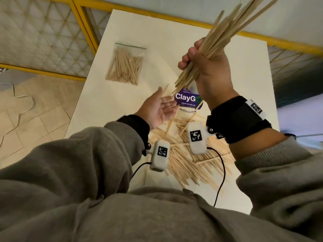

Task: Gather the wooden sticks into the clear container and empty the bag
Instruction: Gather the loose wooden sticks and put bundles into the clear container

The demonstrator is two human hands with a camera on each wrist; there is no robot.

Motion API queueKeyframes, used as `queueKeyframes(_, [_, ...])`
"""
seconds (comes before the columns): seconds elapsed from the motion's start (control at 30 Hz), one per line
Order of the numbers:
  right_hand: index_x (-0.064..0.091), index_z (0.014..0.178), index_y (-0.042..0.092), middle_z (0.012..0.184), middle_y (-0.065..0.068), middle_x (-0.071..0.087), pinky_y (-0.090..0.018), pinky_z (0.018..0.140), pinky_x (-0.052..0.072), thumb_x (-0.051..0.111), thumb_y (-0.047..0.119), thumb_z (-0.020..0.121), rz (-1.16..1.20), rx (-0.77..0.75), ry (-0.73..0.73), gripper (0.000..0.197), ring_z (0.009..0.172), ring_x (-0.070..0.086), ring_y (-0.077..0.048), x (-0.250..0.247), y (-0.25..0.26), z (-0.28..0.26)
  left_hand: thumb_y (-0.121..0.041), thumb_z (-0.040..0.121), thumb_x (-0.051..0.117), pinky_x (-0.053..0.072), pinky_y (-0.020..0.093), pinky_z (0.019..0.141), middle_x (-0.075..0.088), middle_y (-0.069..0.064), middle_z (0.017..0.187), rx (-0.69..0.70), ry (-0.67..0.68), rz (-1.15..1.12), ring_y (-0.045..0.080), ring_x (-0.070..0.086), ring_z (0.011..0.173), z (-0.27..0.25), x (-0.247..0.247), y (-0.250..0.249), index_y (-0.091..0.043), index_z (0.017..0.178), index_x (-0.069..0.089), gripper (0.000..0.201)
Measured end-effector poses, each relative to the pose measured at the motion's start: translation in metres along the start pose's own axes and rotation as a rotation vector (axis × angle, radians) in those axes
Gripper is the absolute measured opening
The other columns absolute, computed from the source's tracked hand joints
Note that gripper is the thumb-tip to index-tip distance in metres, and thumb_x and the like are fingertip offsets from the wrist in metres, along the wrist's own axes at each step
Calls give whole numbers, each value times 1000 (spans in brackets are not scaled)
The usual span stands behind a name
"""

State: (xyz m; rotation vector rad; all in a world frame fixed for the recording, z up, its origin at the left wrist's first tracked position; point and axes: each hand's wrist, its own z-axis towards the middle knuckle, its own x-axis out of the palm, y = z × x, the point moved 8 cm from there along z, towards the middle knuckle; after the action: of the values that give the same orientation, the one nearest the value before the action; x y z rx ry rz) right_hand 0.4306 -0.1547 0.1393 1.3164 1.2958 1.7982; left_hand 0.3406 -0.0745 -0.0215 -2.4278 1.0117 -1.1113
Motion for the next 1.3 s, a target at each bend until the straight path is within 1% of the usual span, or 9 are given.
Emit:
queueKeyframes(0.2, [56, 96, 6, 71, -9, 59, -37, 75, 57, 69, -3, 79, -198, 119, -25, 24, 69, 65, -26, -2, -32, -19, -14, 98, 29, 58, 36, 79, 65, 16, 66, -43, -67, -149, 25, 66, 66, -9, 18, -1, 6, 83, 60, 40])
queueKeyframes(0.4, [57, 82, 12, 59, -3, 59, -45, 73, 53, 65, 15, 89, -334, 232, -29, 11, 58, 61, -19, -4, -53, -27, -21, 100, 33, 58, 36, 73, 66, 13, 81, -10, -42, 18, 24, 65, 74, -7, 19, 3, -2, 89, 61, 35])
queueKeyframes(0.6, [54, 83, 13, 60, 7, 57, -43, 72, 53, 55, 10, 96, -153, -189, -336, 13, 51, 55, -12, -52, 62, 37, -19, 96, 45, 37, 31, 75, 49, 4, 83, 290, -172, 909, 22, 47, 83, 6, -16, -34, -15, 78, 51, 20])
queueKeyframes(0.7, [55, 86, 11, 64, 4, 62, -35, 67, 53, 63, 15, 90, -198, -223, -423, 10, 59, 61, -16, -82, 71, 60, -28, 96, 48, 35, 28, 96, 56, 12, 122, 437, -216, 1307, 25, 49, 117, 22, -22, -46, -10, 119, 58, 31])
queueKeyframes(0.77, [58, 86, 13, 67, 2, 66, -33, 73, 54, 72, 18, 80, -292, -154, -401, 17, 68, 64, -18, -89, 55, 66, -42, 94, 46, 20, 32, 111, 37, 13, 148, 392, -211, 1518, 26, 26, 139, 36, -24, -39, -15, 140, 40, 54])
queueKeyframes(0.97, [59, 98, 11, 98, -5, 63, -13, 81, 46, 62, 17, 89, -361, -311, -583, 12, 87, 61, -2, -152, 48, 32, -50, 95, 34, 7, 55, 113, 12, 5, 159, 368, -93, 1867, 34, 0, 145, 61, 6, -18, -24, 150, 10, 66])
queueKeyframes(1.03, [63, 92, 17, 97, -1, 66, -16, 82, 44, 58, 21, 87, -586, -157, -663, 8, 89, 60, -6, -180, 25, 11, -47, 97, 32, 9, 57, 113, 13, 4, 159, 406, -32, 1980, 36, 2, 144, 62, 14, -8, -20, 150, 12, 63])
queueKeyframes(1.17, [62, 125, 16, 136, -4, 58, -30, 108, 34, 47, 29, 99, -1237, 294, -103, 33, 130, 48, -18, -188, -78, -19, -43, 97, 31, 9, 55, 115, 5, 4, 160, 470, 70, 2123, 33, -1, 145, 58, 13, 20, -15, 150, 12, 63])
queueKeyframes(1.3, [28, 149, 8, 161, -10, 17, -56, 117, 15, 34, 39, 99, -1662, 334, 543, 59, 149, 12, -26, -161, -145, -50, -41, 98, 33, 6, 50, 116, 2, 6, 160, 493, 136, 2153, 30, -1, 146, 40, 3, 35, -10, 150, 10, 65])
